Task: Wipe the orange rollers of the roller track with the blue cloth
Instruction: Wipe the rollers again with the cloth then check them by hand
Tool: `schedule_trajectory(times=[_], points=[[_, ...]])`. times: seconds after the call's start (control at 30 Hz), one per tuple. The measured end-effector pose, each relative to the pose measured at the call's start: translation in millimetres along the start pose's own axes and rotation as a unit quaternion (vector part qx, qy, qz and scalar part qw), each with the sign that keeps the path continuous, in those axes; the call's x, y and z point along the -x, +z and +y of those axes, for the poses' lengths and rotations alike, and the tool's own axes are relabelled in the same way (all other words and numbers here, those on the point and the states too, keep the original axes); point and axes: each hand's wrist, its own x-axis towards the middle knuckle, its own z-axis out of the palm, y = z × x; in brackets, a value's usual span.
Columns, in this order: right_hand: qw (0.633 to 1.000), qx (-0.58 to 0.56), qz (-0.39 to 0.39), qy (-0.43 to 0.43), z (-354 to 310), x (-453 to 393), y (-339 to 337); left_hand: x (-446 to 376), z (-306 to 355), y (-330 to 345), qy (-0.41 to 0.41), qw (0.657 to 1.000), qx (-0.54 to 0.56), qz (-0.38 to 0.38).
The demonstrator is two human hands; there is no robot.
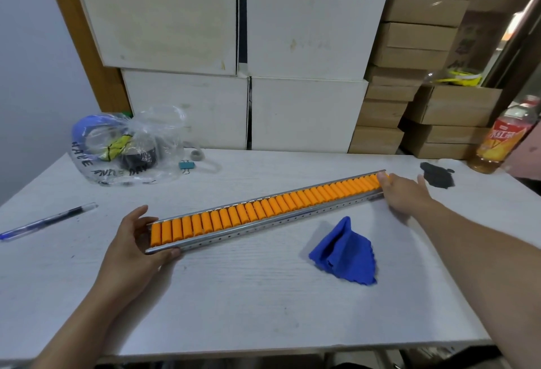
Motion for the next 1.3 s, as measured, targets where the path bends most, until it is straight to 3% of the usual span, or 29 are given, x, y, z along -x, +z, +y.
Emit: schedule_trajectory(times=[0.17,0.3,0.43,0.53,0.63,0.8,0.93,1.17,1.3], points=[[0.999,-0.010,0.015,0.027,4.5,-3.5,5.5,0.2,-1.9,-0.6,0.002,1.000,-0.002,-0.002],[0.992,-0.056,0.117,0.002,-26.4,7.6,-0.9,1.4,-0.1,-0.4,-0.001,1.000,0.005,-0.005],[0.962,-0.102,0.102,-0.230,-132.6,82.0,-20.6,1.8,0.8,-0.5,-0.001,1.000,0.005,-0.006],[0.877,-0.094,0.083,-0.464,-216.1,167.6,-22.4,3.3,1.9,-0.3,-0.009,1.000,0.018,-0.004],[0.818,-0.045,0.024,-0.572,-279.3,219.7,-2.6,3.5,3.1,0.6,-0.012,0.999,0.052,0.001],[0.820,-0.067,-0.039,-0.567,-309.5,226.4,21.2,0.6,6.1,1.3,-0.028,0.997,0.077,0.009],[0.834,-0.069,-0.036,-0.546,-292.2,211.5,18.6,2.6,-2.9,-1.7,-0.015,0.997,0.074,-0.008],[0.888,-0.047,0.006,-0.458,-207.9,164.6,5.7,0.0,-5.1,-0.3,0.005,1.000,0.021,-0.001],[0.932,-0.045,0.008,-0.358,-147.0,132.9,0.5,-0.6,-5.3,0.3,0.004,1.000,0.020,-0.001]])
